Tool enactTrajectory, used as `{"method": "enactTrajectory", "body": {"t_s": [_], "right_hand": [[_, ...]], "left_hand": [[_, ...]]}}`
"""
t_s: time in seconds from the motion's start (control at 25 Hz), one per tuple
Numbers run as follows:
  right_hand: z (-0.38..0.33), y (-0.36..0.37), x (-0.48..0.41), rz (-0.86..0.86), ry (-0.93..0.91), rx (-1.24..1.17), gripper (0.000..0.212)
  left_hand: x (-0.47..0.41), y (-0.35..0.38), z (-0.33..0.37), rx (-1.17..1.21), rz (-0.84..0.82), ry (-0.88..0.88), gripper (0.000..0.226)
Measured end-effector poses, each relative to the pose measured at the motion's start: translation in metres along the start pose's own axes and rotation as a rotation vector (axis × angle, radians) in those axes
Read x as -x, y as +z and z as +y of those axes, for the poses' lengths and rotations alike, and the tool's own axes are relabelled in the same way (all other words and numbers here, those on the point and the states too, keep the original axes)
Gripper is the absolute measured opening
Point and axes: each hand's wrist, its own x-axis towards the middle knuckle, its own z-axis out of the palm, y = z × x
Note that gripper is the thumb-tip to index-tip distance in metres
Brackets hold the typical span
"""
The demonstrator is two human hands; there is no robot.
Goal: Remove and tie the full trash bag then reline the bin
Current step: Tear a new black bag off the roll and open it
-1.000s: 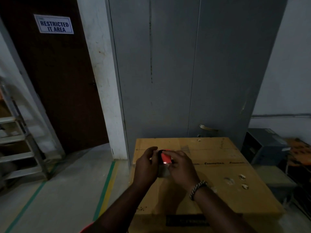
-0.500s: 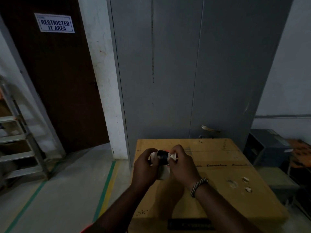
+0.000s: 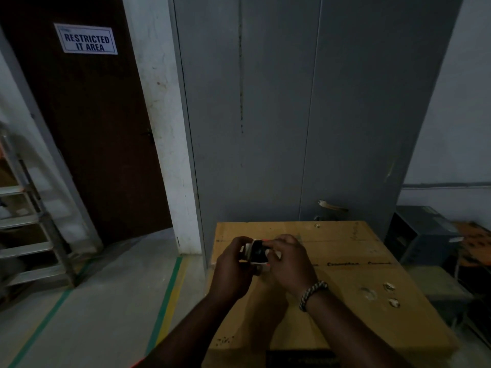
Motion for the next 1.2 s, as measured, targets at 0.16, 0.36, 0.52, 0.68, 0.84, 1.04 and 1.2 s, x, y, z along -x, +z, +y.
{"method": "enactTrajectory", "body": {"t_s": [0.16, 0.36, 0.52, 0.68, 0.84, 1.04, 1.2], "right_hand": [[-0.001, 0.002, -0.001, -0.06, 0.011, 0.069, 0.039], [-0.008, 0.002, -0.001, -0.131, 0.001, 0.208, 0.044], [-0.011, 0.003, 0.002, -0.116, -0.033, 0.268, 0.036], [-0.012, 0.0, 0.005, -0.076, -0.094, 0.353, 0.018], [-0.011, 0.001, 0.003, -0.126, -0.122, 0.447, 0.03], [-0.016, 0.0, 0.0, -0.245, -0.143, 0.623, 0.038], [-0.019, 0.006, -0.006, -0.266, -0.173, 0.648, 0.044]], "left_hand": [[-0.003, -0.001, -0.003, -0.018, -0.003, 0.015, 0.054], [-0.001, 0.0, -0.012, -0.126, -0.044, 0.068, 0.071], [0.0, 0.001, -0.015, -0.168, -0.024, 0.126, 0.062], [-0.001, 0.001, -0.013, -0.172, -0.015, 0.156, 0.054], [0.0, -0.001, -0.016, -0.181, -0.011, 0.171, 0.053], [0.002, 0.0, -0.017, -0.231, -0.014, 0.184, 0.053], [0.003, 0.004, -0.011, -0.184, 0.002, 0.169, 0.051]]}}
